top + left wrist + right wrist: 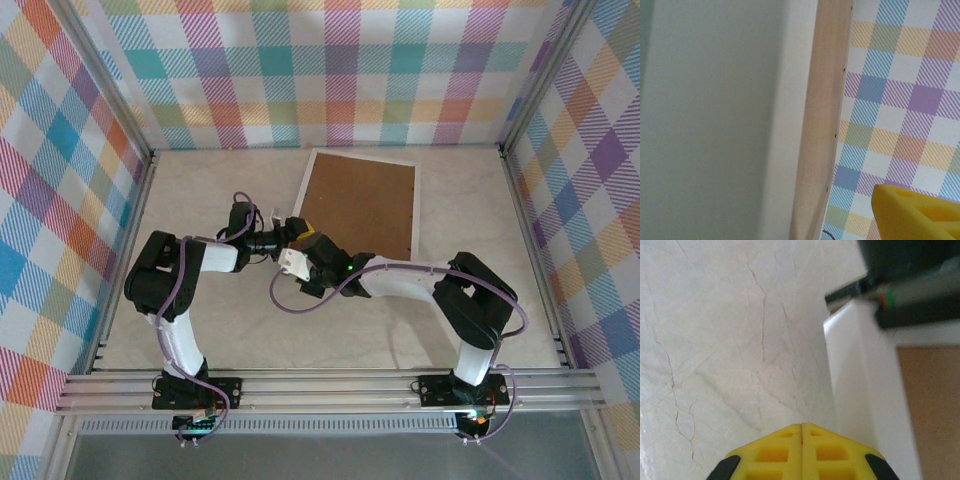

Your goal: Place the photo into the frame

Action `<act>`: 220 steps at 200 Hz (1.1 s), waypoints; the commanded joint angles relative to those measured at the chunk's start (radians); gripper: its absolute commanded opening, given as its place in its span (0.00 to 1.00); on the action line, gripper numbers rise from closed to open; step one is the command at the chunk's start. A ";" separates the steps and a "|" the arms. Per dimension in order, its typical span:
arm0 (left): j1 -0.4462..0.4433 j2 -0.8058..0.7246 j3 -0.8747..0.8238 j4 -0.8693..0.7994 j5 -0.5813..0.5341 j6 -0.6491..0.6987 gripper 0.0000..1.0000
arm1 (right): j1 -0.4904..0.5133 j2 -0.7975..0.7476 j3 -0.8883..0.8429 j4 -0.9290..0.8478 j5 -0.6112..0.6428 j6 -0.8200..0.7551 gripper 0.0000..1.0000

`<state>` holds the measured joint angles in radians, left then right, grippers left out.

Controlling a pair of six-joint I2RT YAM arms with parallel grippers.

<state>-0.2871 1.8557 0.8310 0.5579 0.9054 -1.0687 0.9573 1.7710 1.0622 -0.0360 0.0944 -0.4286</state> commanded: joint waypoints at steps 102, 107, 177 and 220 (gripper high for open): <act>-0.011 -0.151 0.037 -0.162 -0.040 0.049 0.48 | 0.017 -0.303 -0.129 -0.155 0.333 0.063 0.99; -0.013 -0.156 0.041 -0.172 -0.041 0.051 0.48 | 0.016 -0.296 -0.139 -0.137 0.354 0.037 0.99; -0.026 -0.173 0.046 -0.204 -0.052 0.069 0.49 | 0.046 -0.107 -0.134 0.156 0.571 -0.229 0.99; -0.026 -0.160 0.042 -0.185 -0.043 0.062 0.49 | 0.074 0.020 -0.158 0.515 0.755 -0.480 0.99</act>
<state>-0.2989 1.7279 0.8501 0.3527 0.8272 -0.9981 1.0172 1.7351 0.9264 0.1944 0.6987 -0.7170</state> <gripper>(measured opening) 0.760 0.990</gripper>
